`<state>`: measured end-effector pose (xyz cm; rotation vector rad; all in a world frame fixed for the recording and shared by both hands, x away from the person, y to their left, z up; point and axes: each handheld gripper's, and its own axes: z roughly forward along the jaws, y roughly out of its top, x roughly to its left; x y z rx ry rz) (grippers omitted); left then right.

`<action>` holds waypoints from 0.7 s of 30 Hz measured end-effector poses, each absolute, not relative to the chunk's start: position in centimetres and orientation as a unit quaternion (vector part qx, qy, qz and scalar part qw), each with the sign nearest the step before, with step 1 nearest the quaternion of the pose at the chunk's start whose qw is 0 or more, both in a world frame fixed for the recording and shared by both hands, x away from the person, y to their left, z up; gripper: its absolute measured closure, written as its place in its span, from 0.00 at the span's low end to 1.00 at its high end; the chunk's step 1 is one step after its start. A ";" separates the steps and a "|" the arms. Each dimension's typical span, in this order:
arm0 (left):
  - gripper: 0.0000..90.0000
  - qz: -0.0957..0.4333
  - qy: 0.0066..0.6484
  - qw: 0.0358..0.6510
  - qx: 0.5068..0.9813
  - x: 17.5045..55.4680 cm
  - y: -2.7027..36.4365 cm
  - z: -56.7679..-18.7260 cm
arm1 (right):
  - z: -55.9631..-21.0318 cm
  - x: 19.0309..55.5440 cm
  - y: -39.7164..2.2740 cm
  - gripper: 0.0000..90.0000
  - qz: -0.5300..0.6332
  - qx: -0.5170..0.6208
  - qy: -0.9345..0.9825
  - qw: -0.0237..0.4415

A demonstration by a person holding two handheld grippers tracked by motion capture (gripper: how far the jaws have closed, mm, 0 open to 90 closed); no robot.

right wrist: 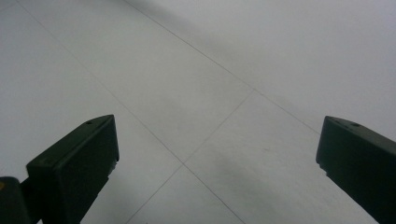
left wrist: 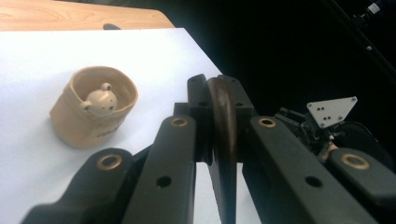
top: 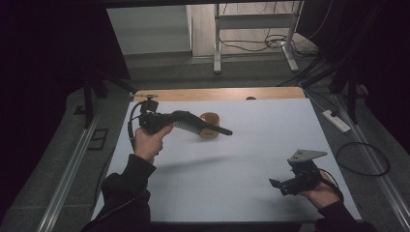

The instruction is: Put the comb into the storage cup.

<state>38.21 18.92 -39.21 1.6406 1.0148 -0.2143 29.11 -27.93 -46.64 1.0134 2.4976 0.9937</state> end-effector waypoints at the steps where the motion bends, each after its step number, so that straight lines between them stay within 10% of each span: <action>1: 0.93 -0.090 0.434 0.565 0.696 38.3 19.0 -39.2 | -46.6 29.1 -28.0 0.00 0.343 0.350 0.861 0.134; 21: 0.93 -0.054 0.461 0.546 0.697 40.1 20.0 -37.5 | -47.7 28.6 -30.0 0.00 0.321 0.377 0.856 0.146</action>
